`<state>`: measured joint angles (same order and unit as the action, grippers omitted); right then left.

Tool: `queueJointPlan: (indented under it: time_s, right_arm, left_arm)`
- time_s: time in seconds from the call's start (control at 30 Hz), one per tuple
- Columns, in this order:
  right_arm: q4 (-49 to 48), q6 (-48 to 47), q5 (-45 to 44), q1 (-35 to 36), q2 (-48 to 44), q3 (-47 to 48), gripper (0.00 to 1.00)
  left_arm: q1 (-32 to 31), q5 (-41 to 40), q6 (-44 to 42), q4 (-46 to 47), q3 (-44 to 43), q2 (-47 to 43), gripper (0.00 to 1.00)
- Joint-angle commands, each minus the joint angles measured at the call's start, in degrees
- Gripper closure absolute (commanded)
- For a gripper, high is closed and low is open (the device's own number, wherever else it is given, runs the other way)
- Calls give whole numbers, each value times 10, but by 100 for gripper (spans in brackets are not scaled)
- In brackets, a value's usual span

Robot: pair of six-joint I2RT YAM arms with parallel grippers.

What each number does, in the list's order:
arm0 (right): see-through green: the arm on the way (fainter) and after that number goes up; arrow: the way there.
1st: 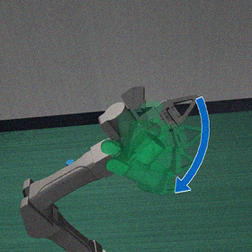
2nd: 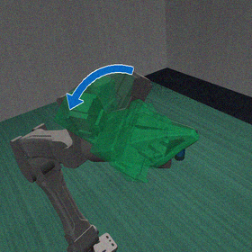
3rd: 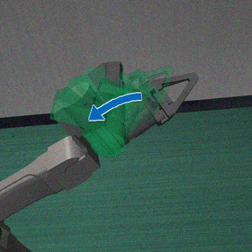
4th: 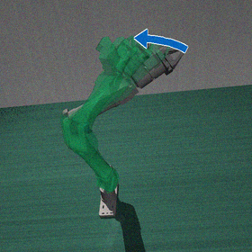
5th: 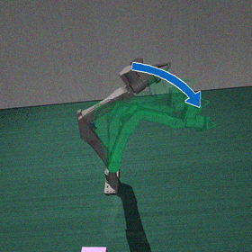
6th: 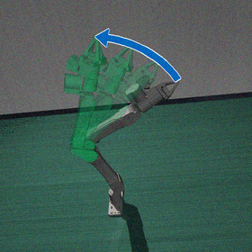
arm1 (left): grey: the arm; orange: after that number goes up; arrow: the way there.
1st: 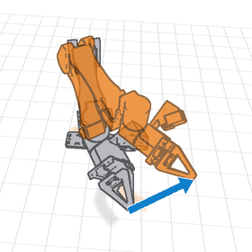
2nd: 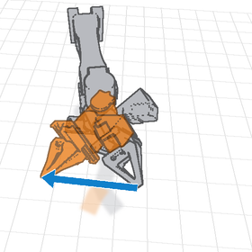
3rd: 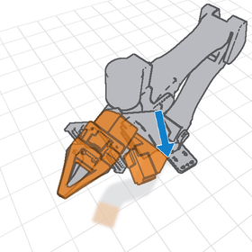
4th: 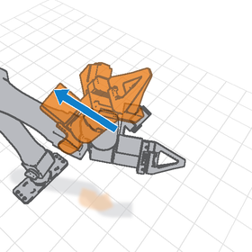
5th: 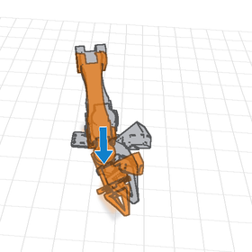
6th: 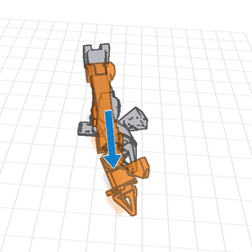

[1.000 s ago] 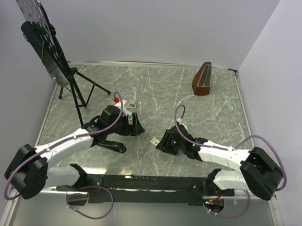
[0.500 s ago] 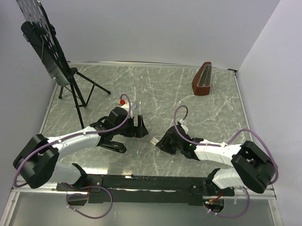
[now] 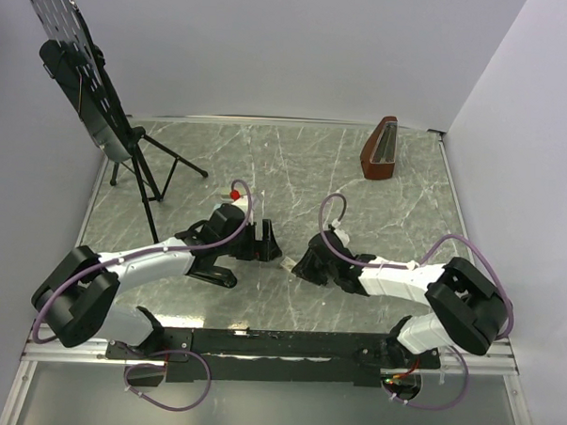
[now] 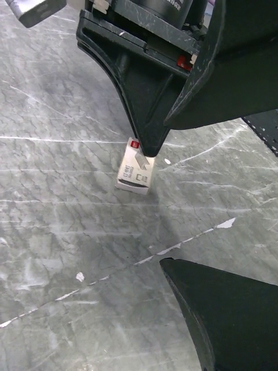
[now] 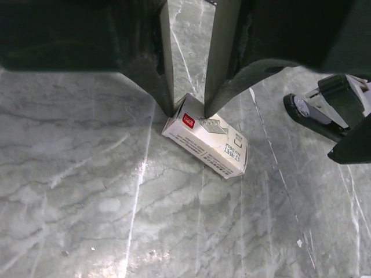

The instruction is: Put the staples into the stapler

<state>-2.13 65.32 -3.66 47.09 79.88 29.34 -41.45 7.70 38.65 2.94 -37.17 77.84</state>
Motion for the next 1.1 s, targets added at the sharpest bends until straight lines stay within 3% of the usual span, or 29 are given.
queueJointPlan:
  time_s: [0.0, 0.33, 0.63, 0.83, 1.0, 1.07]
  right_arm:
    - [-3, -39, -2, -8, 12, 19, 69]
    - [19, -150, 80, -60, 28, 58, 92]
    - [50, -216, 133, -87, 40, 87, 100]
    - [35, -188, 124, -89, 1, 62, 74]
    - [-27, -151, 124, -89, -17, 21, 60]
    - [-46, -136, 126, -89, -17, 9, 60]
  left_arm:
    - [-3, 4, 9, 37, -1, 8, 4]
    - [-3, 1, 28, 61, 11, 22, 8]
    - [-4, 6, 71, 87, 21, 43, 20]
    - [-3, -3, 95, 108, 37, 37, 24]
    - [-3, 6, 98, 117, 38, 46, 24]
    - [-4, 10, 101, 125, 39, 54, 25]
